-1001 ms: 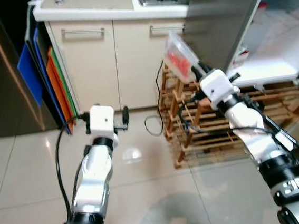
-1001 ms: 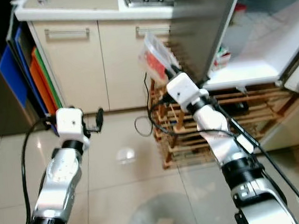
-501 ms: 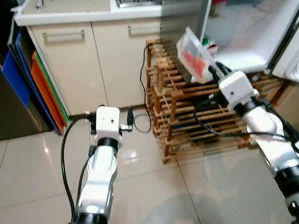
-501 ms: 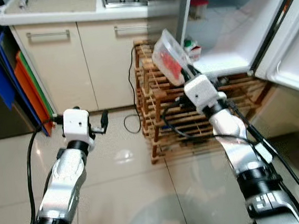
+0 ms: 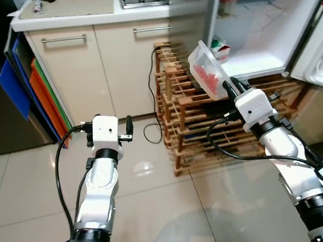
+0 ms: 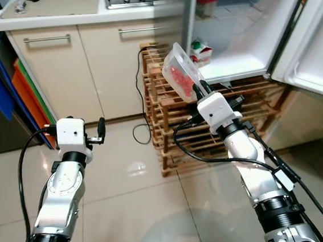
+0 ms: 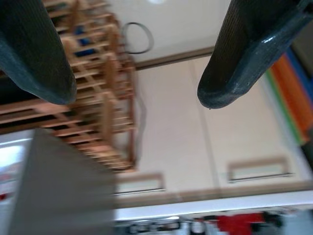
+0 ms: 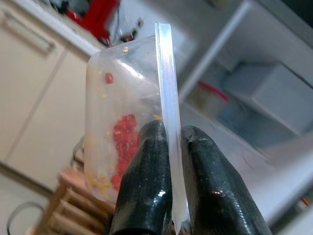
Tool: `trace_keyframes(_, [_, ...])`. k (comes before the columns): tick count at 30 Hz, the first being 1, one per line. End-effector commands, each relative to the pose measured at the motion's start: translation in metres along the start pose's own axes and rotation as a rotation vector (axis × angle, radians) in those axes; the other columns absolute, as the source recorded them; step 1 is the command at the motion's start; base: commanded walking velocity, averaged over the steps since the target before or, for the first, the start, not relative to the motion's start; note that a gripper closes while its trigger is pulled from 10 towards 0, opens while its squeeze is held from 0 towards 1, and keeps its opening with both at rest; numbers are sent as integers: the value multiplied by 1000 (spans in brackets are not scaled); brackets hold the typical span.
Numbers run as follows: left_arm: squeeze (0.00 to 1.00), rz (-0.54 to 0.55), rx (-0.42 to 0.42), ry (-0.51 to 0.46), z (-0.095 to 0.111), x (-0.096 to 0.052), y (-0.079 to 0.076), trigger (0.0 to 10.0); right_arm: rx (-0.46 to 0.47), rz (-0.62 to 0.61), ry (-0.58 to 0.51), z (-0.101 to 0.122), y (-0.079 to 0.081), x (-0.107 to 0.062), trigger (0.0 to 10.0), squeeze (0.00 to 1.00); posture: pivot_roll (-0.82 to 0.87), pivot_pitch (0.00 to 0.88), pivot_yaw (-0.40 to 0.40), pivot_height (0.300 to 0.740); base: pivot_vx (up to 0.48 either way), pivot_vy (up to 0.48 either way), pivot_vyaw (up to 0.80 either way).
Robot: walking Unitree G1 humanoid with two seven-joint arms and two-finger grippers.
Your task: Restocking fridge
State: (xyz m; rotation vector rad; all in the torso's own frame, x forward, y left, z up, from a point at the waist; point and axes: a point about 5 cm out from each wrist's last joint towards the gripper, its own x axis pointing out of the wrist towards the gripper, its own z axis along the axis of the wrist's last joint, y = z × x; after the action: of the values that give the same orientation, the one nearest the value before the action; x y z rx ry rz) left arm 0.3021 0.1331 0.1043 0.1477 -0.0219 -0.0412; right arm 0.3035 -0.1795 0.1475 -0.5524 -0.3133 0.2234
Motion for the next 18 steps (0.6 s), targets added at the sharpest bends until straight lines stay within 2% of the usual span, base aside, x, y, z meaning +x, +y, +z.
trace_keyframes(1, [0, 15, 12, 14, -1, 1, 4, 10000, -3, -19, -44, 10, -7, 4, 0, 0, 89, 36, -31, 732, 0, -461, 0])
trace_keyframes(14, [0, 30, 16, 21, -2, 8, 8, 10000, 1, 0, -47, 12, -8, -9, 0, 0, 82, 35, -24, 732, 0, -455, 0])
trace_keyframes(16, [0, 42, 16, 19, -1, 9, 11, 10000, -39, 46, -76, 16, -7, -13, 0, 0, 80, 35, -24, 732, 246, -313, 0])
trace_keyframes(18, [0, 51, 16, 18, 0, 12, 15, 10000, -91, 102, -95, 15, -8, -26, 0, 0, 77, 35, -23, 732, 0, 0, 0])
